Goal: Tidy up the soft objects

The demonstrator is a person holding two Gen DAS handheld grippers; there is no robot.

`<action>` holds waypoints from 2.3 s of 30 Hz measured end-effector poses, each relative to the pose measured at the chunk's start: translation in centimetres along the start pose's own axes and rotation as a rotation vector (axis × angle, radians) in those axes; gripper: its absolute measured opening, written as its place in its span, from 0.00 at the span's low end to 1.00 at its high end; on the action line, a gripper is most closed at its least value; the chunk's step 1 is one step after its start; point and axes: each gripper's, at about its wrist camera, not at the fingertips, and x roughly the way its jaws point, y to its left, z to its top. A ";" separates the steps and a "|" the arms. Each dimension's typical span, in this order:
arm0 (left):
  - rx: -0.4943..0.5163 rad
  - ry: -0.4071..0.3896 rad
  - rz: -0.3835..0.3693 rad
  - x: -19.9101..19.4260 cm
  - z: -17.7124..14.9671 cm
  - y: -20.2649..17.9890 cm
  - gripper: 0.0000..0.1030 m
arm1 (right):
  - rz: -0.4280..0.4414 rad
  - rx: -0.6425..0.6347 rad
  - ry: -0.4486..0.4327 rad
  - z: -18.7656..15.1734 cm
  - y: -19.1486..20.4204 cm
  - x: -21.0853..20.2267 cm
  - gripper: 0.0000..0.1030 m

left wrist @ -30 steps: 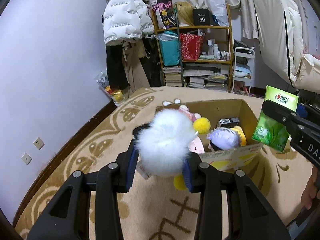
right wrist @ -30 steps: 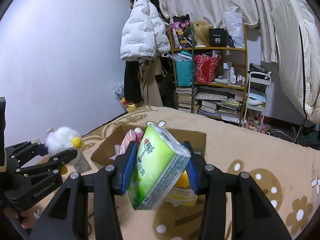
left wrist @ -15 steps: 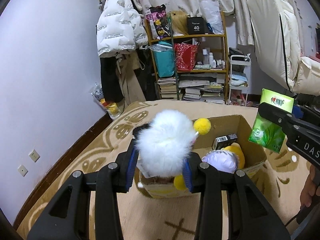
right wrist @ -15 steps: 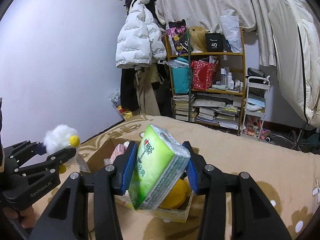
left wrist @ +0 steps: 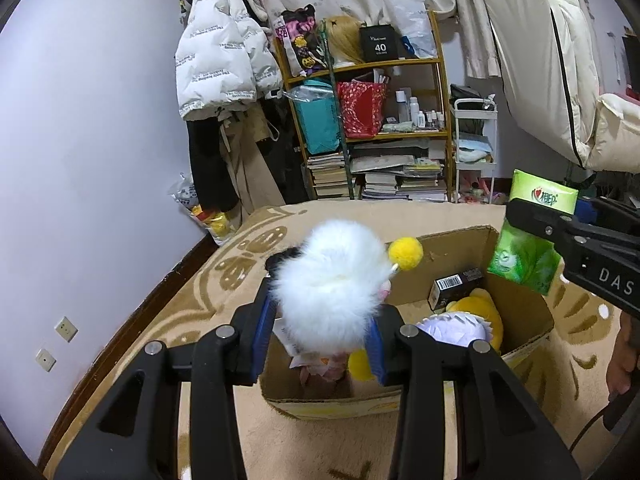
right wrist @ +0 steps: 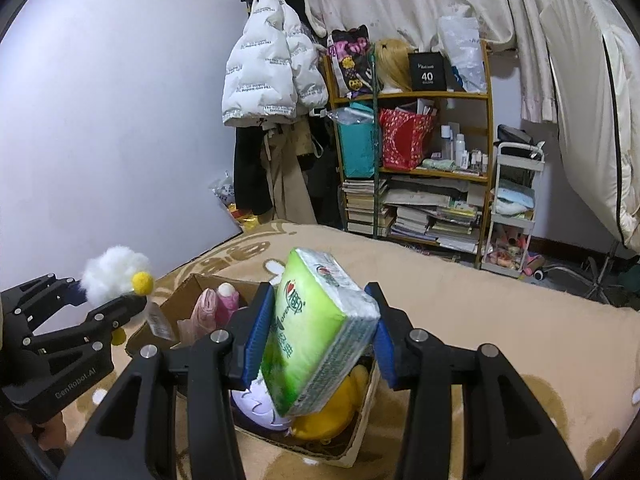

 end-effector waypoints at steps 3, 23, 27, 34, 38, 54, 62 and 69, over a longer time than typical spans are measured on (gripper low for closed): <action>0.000 0.012 -0.009 0.7 -0.2 -0.2 0.37 | 0.019 0.014 0.002 0.0 -0.3 0.8 0.47; -0.061 0.105 -0.042 3.7 -1.3 0.3 0.53 | 0.063 -0.001 0.017 -1.4 0.3 2.0 0.47; -0.059 0.108 -0.033 3.3 -1.3 0.4 0.61 | 0.067 -0.001 0.029 -1.6 0.6 1.6 0.47; -0.078 0.118 -0.013 1.6 -1.4 1.5 0.76 | 0.062 0.009 0.031 -1.3 1.0 0.0 0.66; -0.099 0.117 -0.010 0.0 -1.5 2.4 0.77 | 0.054 0.020 0.009 -0.9 1.1 -1.8 0.83; -0.110 0.027 0.013 -9.0 -1.7 3.8 0.97 | 0.028 0.049 -0.062 0.0 1.8 -9.4 1.00; -0.113 -0.008 0.034 -12.7 -2.5 4.4 0.99 | 0.010 0.034 -0.080 -0.7 2.5 -13.0 1.00; -0.112 -0.034 0.036 -15.2 -3.1 4.7 0.99 | -0.010 0.014 -0.083 -1.6 2.9 -15.4 1.00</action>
